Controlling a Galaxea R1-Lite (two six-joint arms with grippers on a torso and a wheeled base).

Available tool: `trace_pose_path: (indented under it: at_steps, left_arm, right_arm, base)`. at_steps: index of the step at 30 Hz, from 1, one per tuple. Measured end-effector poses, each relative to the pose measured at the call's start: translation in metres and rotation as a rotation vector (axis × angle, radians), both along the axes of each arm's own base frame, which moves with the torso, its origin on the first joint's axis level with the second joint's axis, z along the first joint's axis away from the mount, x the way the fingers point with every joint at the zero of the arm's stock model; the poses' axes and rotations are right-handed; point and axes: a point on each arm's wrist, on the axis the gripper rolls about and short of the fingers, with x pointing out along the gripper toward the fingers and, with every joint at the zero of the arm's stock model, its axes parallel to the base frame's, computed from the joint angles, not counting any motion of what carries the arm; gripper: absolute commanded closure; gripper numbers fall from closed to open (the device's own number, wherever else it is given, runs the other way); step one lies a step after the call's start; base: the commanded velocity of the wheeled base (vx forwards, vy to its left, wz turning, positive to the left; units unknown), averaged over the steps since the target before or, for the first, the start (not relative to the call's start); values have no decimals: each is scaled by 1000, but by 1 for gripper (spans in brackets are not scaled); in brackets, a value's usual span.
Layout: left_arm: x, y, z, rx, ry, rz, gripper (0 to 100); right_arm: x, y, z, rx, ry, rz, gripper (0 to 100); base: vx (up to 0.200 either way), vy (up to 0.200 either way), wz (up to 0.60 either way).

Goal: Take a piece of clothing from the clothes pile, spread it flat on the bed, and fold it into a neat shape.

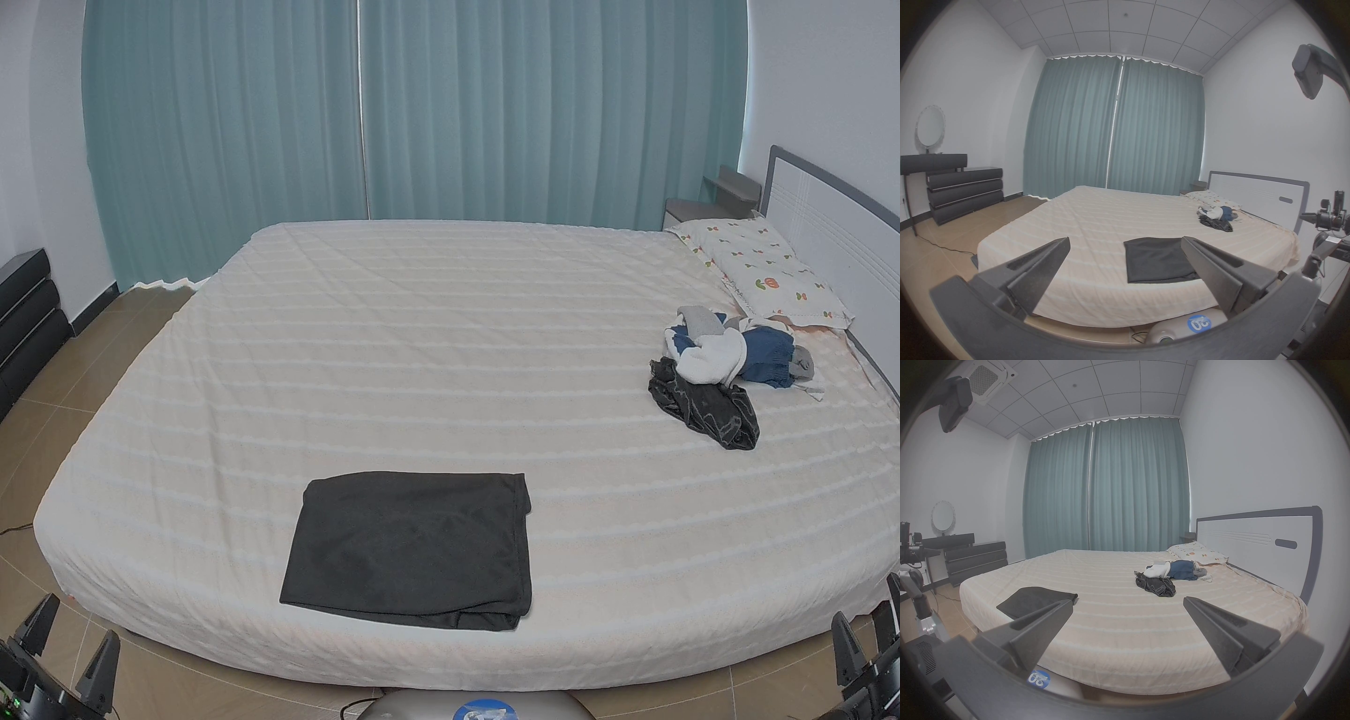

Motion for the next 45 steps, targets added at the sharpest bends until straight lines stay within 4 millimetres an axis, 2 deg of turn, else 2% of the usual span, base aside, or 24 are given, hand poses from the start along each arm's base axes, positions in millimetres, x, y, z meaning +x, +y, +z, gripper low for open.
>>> trace_pose_path:
  at_steps: [16,45]
  left_arm:
    - [-3,0,-2,63,-14,212,0]
    - [-7,-4,-8,112,-16,109,0]
  right_arm:
    - [0,0,0,-1,1,-4,0]
    - [0,0,0,7,2,-1,0]
  base:
    - [0,0,0]
    - [0,0,0]
